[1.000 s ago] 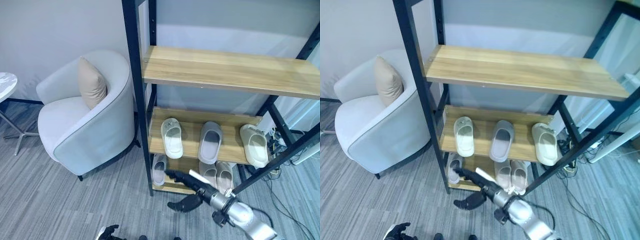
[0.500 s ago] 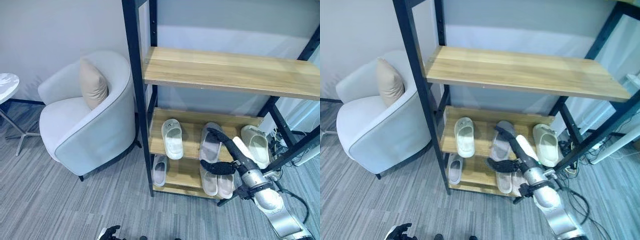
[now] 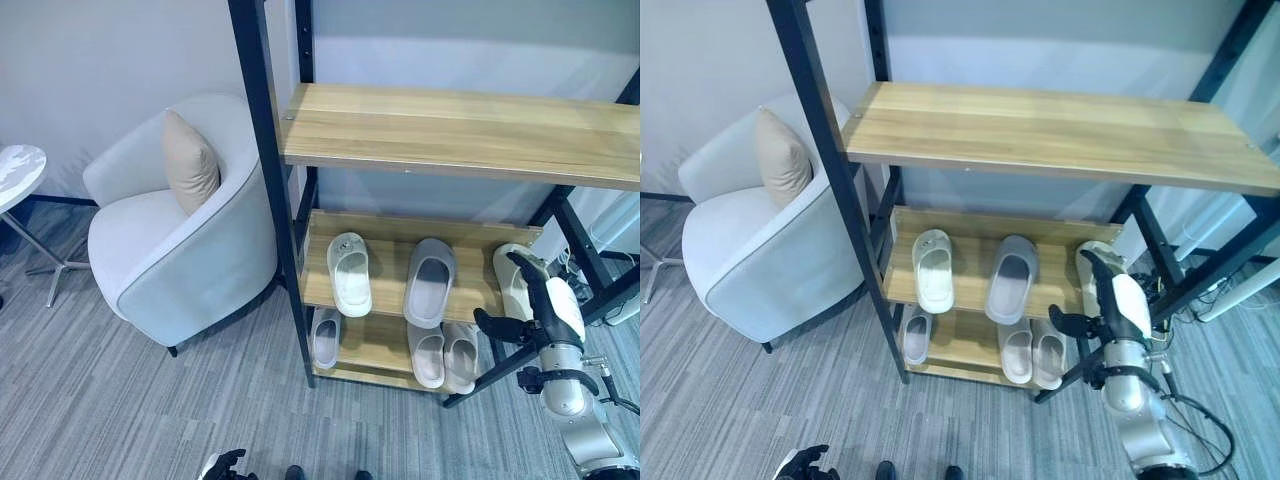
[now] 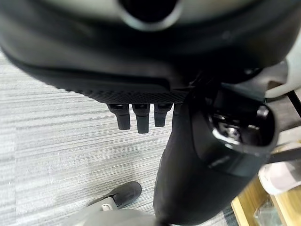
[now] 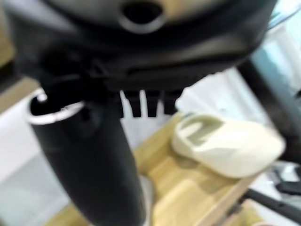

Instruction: Arrange the slippers neatly on the shoe rack.

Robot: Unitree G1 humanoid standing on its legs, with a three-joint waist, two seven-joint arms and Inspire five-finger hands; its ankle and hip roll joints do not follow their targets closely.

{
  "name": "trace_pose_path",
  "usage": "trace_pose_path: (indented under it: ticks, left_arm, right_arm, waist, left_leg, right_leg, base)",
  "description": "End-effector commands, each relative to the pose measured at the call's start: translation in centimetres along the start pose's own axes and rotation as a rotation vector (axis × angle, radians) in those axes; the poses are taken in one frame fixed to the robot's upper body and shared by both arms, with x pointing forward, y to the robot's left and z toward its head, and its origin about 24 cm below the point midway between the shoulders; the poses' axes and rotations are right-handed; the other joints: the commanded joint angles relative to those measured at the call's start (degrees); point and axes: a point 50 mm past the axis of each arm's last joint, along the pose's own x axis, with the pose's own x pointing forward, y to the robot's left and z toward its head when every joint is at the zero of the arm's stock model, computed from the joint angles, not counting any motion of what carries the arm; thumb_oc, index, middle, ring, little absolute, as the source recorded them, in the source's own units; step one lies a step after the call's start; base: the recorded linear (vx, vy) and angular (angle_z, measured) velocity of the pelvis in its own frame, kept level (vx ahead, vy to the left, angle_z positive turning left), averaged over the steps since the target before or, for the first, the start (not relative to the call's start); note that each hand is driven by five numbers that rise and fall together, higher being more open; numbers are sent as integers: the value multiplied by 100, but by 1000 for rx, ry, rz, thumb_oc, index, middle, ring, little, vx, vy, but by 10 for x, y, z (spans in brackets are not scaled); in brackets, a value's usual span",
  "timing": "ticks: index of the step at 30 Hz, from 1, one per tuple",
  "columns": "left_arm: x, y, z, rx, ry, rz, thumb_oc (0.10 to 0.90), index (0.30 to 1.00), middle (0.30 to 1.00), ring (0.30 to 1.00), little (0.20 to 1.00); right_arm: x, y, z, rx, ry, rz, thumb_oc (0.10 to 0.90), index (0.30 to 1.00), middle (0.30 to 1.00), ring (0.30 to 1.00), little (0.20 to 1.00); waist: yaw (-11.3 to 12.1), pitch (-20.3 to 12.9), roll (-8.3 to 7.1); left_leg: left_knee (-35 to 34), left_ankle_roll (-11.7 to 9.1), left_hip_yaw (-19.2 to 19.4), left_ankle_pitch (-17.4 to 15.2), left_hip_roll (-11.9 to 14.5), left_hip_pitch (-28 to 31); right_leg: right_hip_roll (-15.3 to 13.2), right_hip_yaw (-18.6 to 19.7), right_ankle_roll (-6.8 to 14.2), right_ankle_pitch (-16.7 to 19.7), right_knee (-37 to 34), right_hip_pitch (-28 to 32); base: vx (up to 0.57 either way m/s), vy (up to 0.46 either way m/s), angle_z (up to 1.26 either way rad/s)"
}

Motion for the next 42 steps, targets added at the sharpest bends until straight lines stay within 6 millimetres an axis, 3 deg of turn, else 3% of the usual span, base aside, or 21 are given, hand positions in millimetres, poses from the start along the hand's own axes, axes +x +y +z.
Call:
trace_pose_path:
  ticks: [1, 7, 16, 21, 25, 31, 33, 35, 38, 42]
  left_arm:
    - [2, -4, 5, 49, -5, -34, 800, 900, 900, 900, 900]
    - [2, -3, 3, 41, -2, -28, 800, 900, 900, 900, 900]
    - [1, -3, 3, 47, -14, -35, 800, 900, 900, 900, 900]
    - [2, 1, 2, 48, -12, -23, 800, 900, 900, 900, 900]
    - [4, 12, 8, -51, -30, 20, 800, 900, 900, 900, 900]
    - [3, 12, 6, -48, -27, 23, 800, 900, 900, 900, 900]
    - [4, 12, 9, -42, -35, 28, 800, 900, 900, 900, 900]
    - [5, 14, 13, -54, -46, 35, 800, 900, 900, 900, 900]
    - [6, 16, 23, -59, -91, 45, 800, 900, 900, 900, 900]
    - [7, 16, 29, -51, -115, 49, 800, 900, 900, 900, 900]
  right_arm:
    - [37, -40, 58, 269, -216, -230, 800, 900, 900, 900, 900]
    - [39, -37, 60, 358, -215, -219, 800, 900, 900, 900, 900]
    - [54, -46, 60, 288, -200, -212, 800, 900, 900, 900, 900]
    - [70, -53, 78, 316, -236, -219, 800, 900, 900, 900, 900]
    - [74, -59, 79, 349, -232, -226, 800, 900, 900, 900, 900]
    - [76, -67, 78, 334, -230, -248, 800, 900, 900, 900, 900]
    - [79, -68, 77, 402, -214, -271, 800, 900, 900, 900, 900]
    - [81, -74, 76, 431, -200, -310, 800, 900, 900, 900, 900]
    - [86, -95, 74, 342, -193, -377, 800, 900, 900, 900, 900]
    - [90, -108, 76, 284, -187, -424, 800, 900, 900, 900, 900]
  waist:
    - [167, 90, -256]
    - [205, 90, -256]
    - [297, 162, -250]
    - [313, 264, -213]
    - [352, 352, -209]
    - [382, 431, -212]
    - [390, 536, -224]
    - [401, 598, -228]
    - [417, 645, -220]
    - [425, 690, -211]
  left_leg:
    - [104, -43, -174, -735, -5, 346]
    - [88, -51, -221, -729, -7, 350]
    - [58, -65, -292, -738, -28, 266]
    - [47, -87, -309, -656, -63, 32]
    - [46, -122, -352, -577, -87, -165]
    - [39, -169, -434, -518, -93, -332]
    - [42, -198, -473, -464, -107, -504]
    - [48, -232, -482, -403, -119, -681]
    - [39, -276, -455, -319, -121, -933]
    - [39, -295, -468, -284, -124, -1043]
  right_leg:
    - [-191, -7, 419, -467, 73, 245]
    - [-193, -61, 403, -481, 73, 247]
    - [-200, -161, 426, -515, 73, 170]
    - [-226, -214, 436, -483, 73, -47]
    - [-240, -315, 431, -458, 73, -210]
    - [-259, -440, 426, -454, 73, -329]
    - [-280, -508, 433, -415, 73, -473]
    - [-294, -556, 440, -361, 73, -639]
    - [-316, -628, 461, -309, 73, -875]
    - [-330, -651, 468, -293, 73, -965]
  base:
    - [36, -3, -2]
    - [25, -1, 8]
    - [18, -1, 4]
    - [-29, 13, 2]
    - [-39, 8, 20]
    - [-15, 8, 17]
    - [-88, 1, 20]
    - [-61, 2, 18]
    - [-40, 18, 17]
    - [-20, 19, 8]
